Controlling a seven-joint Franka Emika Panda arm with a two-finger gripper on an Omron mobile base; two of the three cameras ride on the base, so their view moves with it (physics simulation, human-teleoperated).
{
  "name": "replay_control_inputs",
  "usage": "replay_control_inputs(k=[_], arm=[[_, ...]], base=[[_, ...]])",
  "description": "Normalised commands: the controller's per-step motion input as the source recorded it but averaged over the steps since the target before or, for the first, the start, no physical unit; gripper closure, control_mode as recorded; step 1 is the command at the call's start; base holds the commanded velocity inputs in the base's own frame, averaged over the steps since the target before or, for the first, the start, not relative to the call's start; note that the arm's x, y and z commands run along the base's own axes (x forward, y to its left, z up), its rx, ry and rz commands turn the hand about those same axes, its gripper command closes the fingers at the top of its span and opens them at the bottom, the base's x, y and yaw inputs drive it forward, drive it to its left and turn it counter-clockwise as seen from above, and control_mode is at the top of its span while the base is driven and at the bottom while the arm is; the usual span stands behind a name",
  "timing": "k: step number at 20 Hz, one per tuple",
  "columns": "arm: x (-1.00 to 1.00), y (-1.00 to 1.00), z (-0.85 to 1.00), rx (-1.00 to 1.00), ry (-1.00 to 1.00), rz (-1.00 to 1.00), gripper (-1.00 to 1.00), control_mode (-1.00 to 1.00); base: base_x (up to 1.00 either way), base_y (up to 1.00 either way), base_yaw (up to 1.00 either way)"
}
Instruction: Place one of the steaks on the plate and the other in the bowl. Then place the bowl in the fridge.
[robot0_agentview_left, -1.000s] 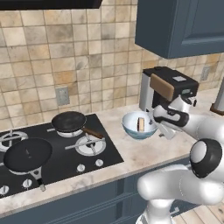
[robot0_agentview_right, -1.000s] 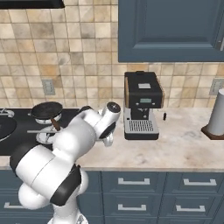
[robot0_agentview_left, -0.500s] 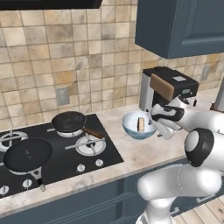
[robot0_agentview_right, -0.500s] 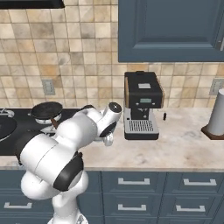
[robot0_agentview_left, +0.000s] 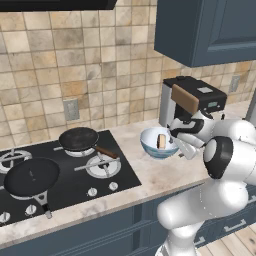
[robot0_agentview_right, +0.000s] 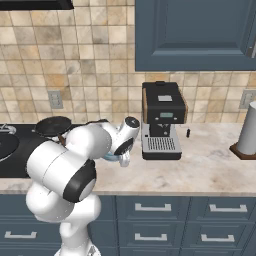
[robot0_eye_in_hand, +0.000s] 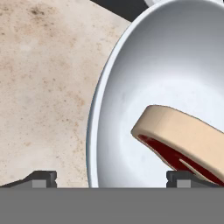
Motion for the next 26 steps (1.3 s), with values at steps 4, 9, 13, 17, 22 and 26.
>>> replay_control_inputs(k=[4, 9, 13, 17, 22, 26], arm=[[0.07, 0.0, -0.23, 0.0, 0.06, -0.06, -1.0, -1.0], [0.0, 0.17, -0.14, 0.0, 0.03, -0.06, 1.0, -1.0], [0.0, 0.26, -0.18, 0.0, 0.01, -0.08, 1.0, -1.0], [0.0, 0.26, -0.3, 0.0, 0.02, -0.09, 1.0, -1.0], [-0.14, 0.21, -0.18, 0.0, -0.01, -0.08, 1.0, -1.0], [-0.56, 0.15, 0.0, -0.02, -0.14, -0.01, 1.0, -1.0]], base=[[0.0, 0.0, 0.0], [0.0, 0.0, 0.0], [0.0, 0.0, 0.0], [0.0, 0.0, 0.0], [0.0, 0.0, 0.0], [0.0, 0.0, 0.0]])
